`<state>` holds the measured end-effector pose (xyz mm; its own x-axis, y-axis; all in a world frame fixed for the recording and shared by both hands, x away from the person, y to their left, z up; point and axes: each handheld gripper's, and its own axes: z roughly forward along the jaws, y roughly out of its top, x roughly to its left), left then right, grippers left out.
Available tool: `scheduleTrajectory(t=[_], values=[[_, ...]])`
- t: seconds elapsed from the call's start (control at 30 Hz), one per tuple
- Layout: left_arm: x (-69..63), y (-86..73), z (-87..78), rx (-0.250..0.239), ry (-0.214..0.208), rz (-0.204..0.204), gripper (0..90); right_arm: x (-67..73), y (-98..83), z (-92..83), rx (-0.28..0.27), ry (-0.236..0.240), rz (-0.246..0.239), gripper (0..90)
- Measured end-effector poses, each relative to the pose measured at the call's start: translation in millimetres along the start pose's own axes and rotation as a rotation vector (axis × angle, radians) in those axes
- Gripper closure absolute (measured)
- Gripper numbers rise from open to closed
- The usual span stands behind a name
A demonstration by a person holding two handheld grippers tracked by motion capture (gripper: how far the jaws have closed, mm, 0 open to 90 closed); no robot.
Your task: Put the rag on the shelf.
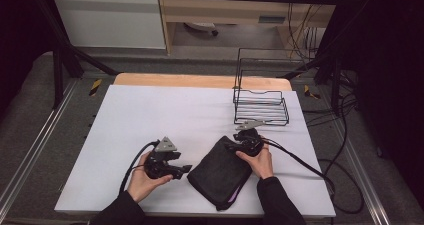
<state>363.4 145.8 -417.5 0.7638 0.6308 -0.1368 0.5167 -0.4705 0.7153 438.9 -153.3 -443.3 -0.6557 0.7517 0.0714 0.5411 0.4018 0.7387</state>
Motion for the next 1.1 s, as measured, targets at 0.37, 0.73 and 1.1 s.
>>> scheduleTrajectory(t=[0.37, 0.73, 1.1], values=[[-12.4, -11.4, 26.2, 0.093, -0.117, -0.033, 65.1, -1.9, -1.3, 8.8, 0.024, 0.072, 0.002, 64.1], [-21.0, -10.5, 24.9, 0.111, -0.1, -0.047, 82.7, 4.0, 7.8, 9.7, 0.019, 0.063, -0.014, 83.5], [-39.2, -26.0, 9.1, 0.099, -0.082, -0.057, 82.9, 37.9, 44.3, 36.9, 0.005, 0.128, -0.157, 83.7]])
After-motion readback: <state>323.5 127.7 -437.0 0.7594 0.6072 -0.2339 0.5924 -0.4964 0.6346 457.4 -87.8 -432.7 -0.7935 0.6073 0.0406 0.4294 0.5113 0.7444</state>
